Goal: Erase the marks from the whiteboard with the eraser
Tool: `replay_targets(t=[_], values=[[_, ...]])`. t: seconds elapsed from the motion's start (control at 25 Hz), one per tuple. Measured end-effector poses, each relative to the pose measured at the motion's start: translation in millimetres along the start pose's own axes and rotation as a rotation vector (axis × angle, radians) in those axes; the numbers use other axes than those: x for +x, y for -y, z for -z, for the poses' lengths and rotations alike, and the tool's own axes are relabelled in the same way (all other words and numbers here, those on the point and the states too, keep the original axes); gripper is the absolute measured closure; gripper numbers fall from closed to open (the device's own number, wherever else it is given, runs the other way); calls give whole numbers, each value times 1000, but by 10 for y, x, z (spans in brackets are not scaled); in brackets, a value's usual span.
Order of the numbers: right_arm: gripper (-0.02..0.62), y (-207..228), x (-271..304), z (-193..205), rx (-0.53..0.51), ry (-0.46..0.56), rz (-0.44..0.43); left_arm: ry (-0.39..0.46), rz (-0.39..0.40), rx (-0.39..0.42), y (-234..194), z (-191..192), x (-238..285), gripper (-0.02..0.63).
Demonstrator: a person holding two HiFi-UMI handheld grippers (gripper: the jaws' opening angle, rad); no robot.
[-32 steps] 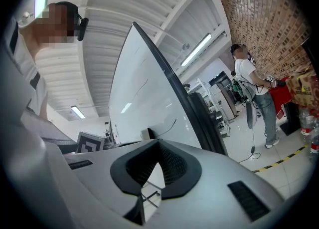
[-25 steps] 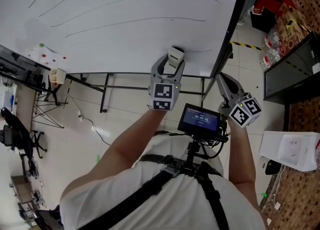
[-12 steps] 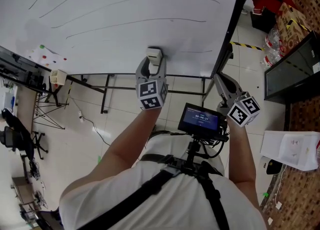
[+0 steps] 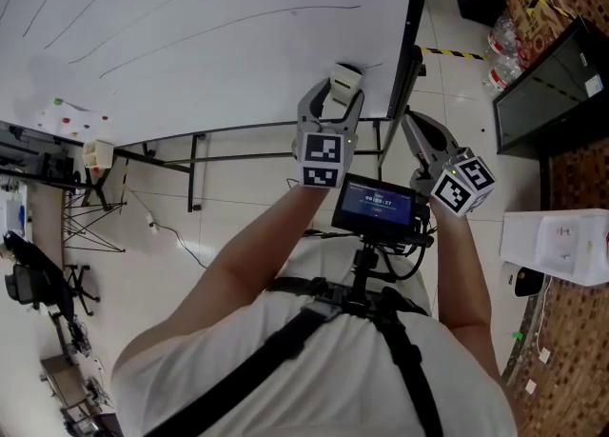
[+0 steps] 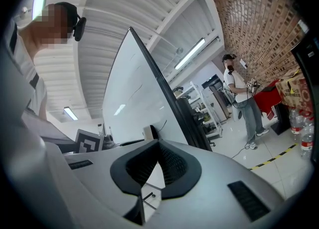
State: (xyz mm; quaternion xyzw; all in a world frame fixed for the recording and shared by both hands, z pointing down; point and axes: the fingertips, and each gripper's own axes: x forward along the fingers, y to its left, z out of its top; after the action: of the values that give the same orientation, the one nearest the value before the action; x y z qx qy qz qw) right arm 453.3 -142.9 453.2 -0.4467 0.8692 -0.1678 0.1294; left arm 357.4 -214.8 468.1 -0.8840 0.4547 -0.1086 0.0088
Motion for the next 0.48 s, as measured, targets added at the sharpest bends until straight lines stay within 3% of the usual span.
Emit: replay_targets(t=[0.16, 0.36, 0.48], values=[[575, 11, -23, -4, -1, 4, 2, 10, 10, 32, -64, -6, -65, 336], [575, -30, 3, -14, -2, 7, -8, 39, -89, 44, -457, -54, -318, 337], [575, -43, 17, 2, 1, 6, -9, 31, -91, 24, -441, -69, -298, 341]])
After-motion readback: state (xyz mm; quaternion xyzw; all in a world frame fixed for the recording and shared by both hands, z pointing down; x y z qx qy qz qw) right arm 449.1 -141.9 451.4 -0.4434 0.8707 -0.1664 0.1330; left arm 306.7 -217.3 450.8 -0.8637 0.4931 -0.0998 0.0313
